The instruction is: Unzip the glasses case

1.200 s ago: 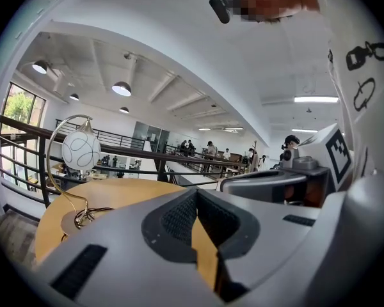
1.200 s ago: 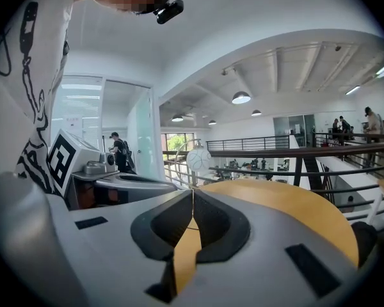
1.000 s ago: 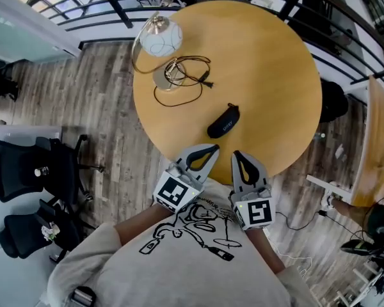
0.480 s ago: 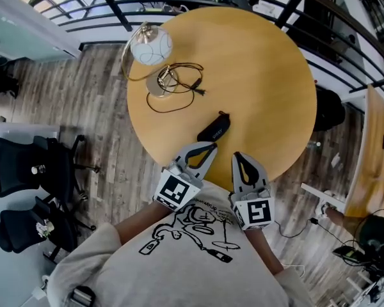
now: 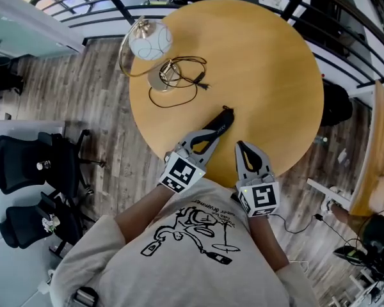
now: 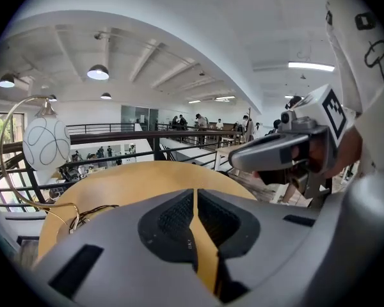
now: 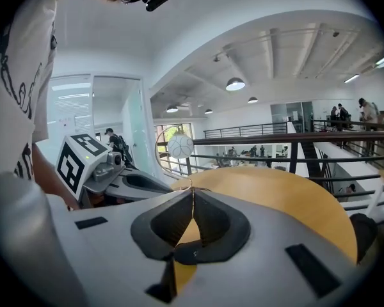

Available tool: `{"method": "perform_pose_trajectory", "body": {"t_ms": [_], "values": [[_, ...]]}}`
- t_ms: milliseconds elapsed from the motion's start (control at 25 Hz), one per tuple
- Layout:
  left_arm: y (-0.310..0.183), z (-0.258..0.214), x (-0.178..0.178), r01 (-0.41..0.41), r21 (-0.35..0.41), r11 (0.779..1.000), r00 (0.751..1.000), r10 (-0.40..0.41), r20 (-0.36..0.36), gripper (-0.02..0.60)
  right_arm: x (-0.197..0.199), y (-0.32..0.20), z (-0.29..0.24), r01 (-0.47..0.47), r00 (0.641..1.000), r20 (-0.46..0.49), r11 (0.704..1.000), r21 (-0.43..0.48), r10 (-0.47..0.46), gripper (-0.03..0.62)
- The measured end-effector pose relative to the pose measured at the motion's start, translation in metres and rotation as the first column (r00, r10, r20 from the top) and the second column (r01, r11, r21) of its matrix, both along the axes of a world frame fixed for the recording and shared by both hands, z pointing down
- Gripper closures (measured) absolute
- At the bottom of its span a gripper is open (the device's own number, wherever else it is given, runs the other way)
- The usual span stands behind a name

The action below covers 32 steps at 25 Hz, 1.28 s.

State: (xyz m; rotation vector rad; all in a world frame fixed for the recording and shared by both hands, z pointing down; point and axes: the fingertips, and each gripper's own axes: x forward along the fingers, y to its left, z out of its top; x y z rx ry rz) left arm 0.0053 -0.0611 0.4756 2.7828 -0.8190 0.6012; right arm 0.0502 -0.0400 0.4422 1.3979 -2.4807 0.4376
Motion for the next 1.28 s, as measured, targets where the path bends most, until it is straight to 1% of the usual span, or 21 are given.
{"method": "perform_pose_trajectory", "body": {"t_ms": [160,200,280,360,560,760,800,880,960,1080,1120,1160,1280], "values": [[-0.015,0.034,0.003,-0.025,-0.039,0.999,0.998,0.027,0.06,0.563,-0.003,-0.011,0.018,0.051,0.999,-0.017,0.998,-0.034,-0.052,0.571],[-0.018,0.045,0.005,-0.03,-0.06,0.998,0.997,0.034,0.073,0.546,-0.004,-0.013,0.023,0.062,0.998,-0.02,0.997,-0.045,-0.063,0.571],[-0.022,0.069,0.008,-0.043,-0.117,0.992,0.993,0.055,0.102,0.464,-0.005,-0.016,0.034,0.079,0.996,-0.027,0.994,-0.07,-0.081,0.571],[-0.026,0.095,0.011,-0.051,-0.183,0.982,0.989,0.075,0.127,0.421,-0.006,-0.017,0.048,0.09,0.995,-0.029,0.991,-0.101,-0.094,0.571],[-0.035,0.162,0.013,-0.043,-0.333,0.942,0.978,0.107,0.177,0.356,-0.01,-0.024,0.086,0.09,0.996,0.008,0.976,-0.2,-0.09,0.571],[-0.039,0.213,0.01,-0.035,-0.436,0.899,0.963,0.147,0.227,0.304,-0.012,-0.035,0.119,0.084,0.996,0.009,0.96,-0.266,-0.084,0.57],[-0.038,0.22,0.01,-0.036,-0.455,0.89,0.961,0.155,0.228,0.302,-0.012,-0.037,0.122,0.084,0.996,0.009,0.959,-0.271,-0.085,0.57],[-0.036,0.228,0.014,-0.043,-0.497,0.867,0.964,0.166,0.208,0.266,-0.012,-0.038,0.125,0.081,0.997,0.008,0.957,-0.278,-0.082,0.57],[-0.032,0.234,0.019,-0.058,-0.53,0.846,0.965,0.183,0.186,0.258,-0.011,-0.036,0.129,0.079,0.997,0.005,0.955,-0.286,-0.081,0.57],[-0.022,0.239,0.028,-0.086,-0.555,0.827,0.961,0.216,0.172,0.253,-0.005,-0.031,0.135,0.069,0.997,-0.003,0.951,-0.301,-0.073,0.569],[-0.019,0.24,0.03,-0.096,-0.559,0.824,0.96,0.225,0.168,0.256,-0.003,-0.03,0.135,0.062,0.998,-0.005,0.951,-0.304,-0.067,0.57],[-0.016,0.241,0.033,-0.102,-0.559,0.823,0.959,0.231,0.165,0.289,0.0,-0.029,0.135,0.056,0.998,-0.006,0.951,-0.305,-0.061,0.569],[-0.015,0.24,0.034,-0.092,-0.553,0.828,0.959,0.223,0.175,0.314,0.006,-0.031,0.13,0.044,0.999,-0.012,0.954,-0.298,-0.05,0.569]]}}
